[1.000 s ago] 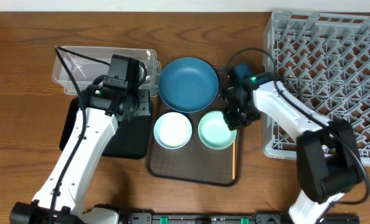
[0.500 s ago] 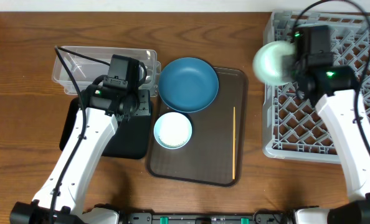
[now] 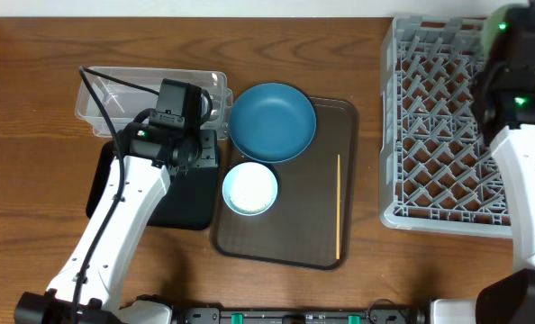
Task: Sort waste into correct bins and load items into the dishwasher rack
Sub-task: 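Carry the green bowl with right gripper into the dish rack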
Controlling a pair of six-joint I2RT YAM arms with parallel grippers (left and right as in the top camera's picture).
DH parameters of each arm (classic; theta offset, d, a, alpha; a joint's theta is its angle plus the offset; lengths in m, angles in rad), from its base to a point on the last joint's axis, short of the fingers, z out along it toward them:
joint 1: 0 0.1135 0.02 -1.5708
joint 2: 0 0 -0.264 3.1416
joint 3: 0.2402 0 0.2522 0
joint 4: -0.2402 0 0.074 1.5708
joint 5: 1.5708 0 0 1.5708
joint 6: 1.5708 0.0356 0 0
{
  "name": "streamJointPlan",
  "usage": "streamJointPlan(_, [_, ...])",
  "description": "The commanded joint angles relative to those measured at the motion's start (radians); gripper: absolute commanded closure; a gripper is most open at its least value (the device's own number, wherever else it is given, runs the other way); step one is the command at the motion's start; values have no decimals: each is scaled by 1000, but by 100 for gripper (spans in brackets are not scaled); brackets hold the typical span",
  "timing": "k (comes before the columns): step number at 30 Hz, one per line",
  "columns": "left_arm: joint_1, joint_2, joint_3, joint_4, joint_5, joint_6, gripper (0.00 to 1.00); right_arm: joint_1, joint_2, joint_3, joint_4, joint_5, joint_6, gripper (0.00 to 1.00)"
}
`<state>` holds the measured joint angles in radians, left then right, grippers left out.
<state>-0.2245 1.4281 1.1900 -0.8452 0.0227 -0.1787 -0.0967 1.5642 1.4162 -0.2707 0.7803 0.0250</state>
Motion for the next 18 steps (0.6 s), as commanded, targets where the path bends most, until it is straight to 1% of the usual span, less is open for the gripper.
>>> streamJointPlan(1, [2, 3, 10, -3, -8, 9, 45, -61, 27, 7, 51, 39, -18, 99])
streamJointPlan(4, [2, 3, 10, -2, -9, 9, 45, -103, 53, 7, 111, 40, -60, 99])
streamJointPlan(7, [2, 3, 10, -2, -8, 9, 45, -143, 90, 7, 188, 66, -136, 99])
streamJointPlan(11, [2, 3, 10, -3, -8, 9, 45, -180, 167, 7, 347, 163, -303, 98])
streamJointPlan(14, [2, 3, 10, -3, -8, 9, 45, -206, 250, 13, 585, 312, -486, 99])
streamJointPlan(16, [2, 3, 10, -3, -8, 5, 45, -225, 321, 50, 743, 386, -639, 99])
streamJointPlan(18, [2, 3, 10, -2, -8, -5, 45, -246, 399, 124, 815, 429, -748, 99])
